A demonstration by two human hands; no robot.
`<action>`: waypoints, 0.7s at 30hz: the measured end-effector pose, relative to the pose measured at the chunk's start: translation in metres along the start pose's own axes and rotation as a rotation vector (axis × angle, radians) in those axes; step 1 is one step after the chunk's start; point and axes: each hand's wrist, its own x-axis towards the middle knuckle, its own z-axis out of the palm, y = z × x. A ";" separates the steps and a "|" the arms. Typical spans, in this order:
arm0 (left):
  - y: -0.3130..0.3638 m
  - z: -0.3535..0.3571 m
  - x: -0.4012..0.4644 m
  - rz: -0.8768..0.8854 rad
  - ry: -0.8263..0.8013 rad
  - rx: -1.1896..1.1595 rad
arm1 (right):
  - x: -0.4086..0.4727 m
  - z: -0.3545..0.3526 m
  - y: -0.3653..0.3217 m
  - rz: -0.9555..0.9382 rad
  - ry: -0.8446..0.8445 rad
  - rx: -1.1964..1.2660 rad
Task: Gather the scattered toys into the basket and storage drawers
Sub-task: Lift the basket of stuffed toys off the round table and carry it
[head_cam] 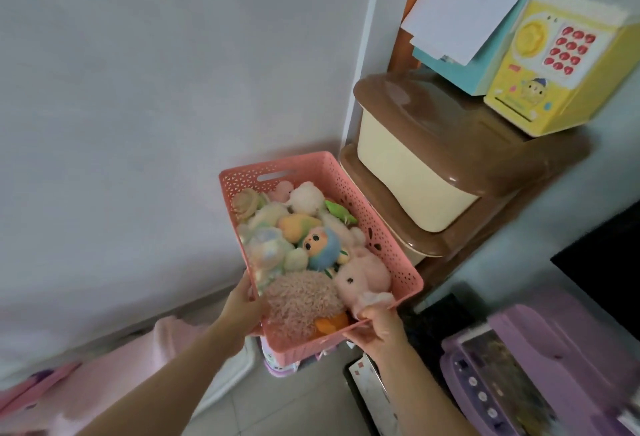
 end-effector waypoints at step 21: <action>0.014 0.002 0.017 0.056 0.039 -0.033 | 0.008 0.005 -0.026 -0.078 -0.024 -0.125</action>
